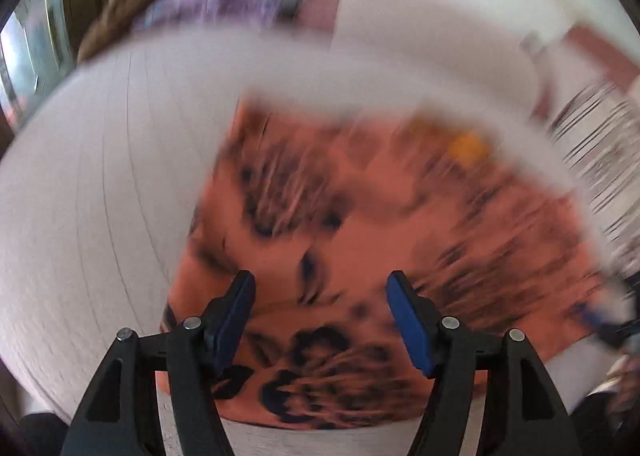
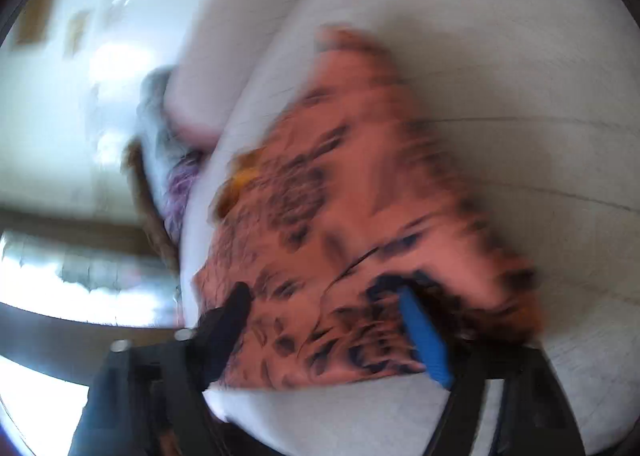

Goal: Fold small clothes

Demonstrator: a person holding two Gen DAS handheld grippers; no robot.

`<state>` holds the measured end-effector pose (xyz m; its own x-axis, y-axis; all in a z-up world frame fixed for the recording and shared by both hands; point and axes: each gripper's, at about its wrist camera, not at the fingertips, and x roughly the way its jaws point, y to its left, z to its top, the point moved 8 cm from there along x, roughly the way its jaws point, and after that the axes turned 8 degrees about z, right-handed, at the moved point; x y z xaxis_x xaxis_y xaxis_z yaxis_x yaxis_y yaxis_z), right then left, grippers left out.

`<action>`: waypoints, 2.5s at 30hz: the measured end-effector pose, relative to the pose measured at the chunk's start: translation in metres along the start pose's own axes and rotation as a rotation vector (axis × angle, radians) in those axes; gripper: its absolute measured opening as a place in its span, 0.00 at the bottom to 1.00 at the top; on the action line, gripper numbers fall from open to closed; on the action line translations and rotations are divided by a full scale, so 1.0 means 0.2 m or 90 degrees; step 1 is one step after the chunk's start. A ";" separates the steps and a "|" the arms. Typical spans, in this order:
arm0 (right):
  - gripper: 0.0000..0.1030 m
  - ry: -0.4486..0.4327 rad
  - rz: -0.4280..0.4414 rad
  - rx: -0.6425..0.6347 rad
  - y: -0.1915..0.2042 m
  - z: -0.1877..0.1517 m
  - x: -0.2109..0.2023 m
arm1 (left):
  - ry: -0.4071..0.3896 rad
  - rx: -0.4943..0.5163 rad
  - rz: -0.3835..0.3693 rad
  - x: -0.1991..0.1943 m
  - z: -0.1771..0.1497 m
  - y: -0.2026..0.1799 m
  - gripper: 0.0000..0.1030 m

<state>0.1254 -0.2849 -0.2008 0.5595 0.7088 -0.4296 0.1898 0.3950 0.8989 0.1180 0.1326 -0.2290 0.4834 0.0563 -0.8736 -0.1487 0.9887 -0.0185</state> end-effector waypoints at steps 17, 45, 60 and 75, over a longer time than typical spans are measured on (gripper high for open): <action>0.49 0.062 -0.080 -0.187 0.14 0.73 0.19 | -0.046 0.055 -0.074 -0.04 0.13 -0.23 0.64; 0.71 -0.114 0.013 0.167 -0.21 -0.10 -0.30 | -0.062 0.016 -0.124 -0.25 -0.02 -0.19 0.64; 0.29 -0.123 -0.121 0.040 -0.20 -0.02 -0.30 | -0.070 0.028 -0.082 -0.25 -0.09 -0.03 0.64; 0.72 -0.126 -0.108 -0.173 0.36 -0.11 -0.20 | 0.070 -0.249 -0.205 -0.11 -0.24 0.37 0.12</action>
<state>0.0978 -0.2727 -0.1212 0.6884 0.5045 -0.5211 0.0868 0.6560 0.7498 0.0549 0.1974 -0.2341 0.4679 -0.2784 -0.8388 -0.3284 0.8264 -0.4575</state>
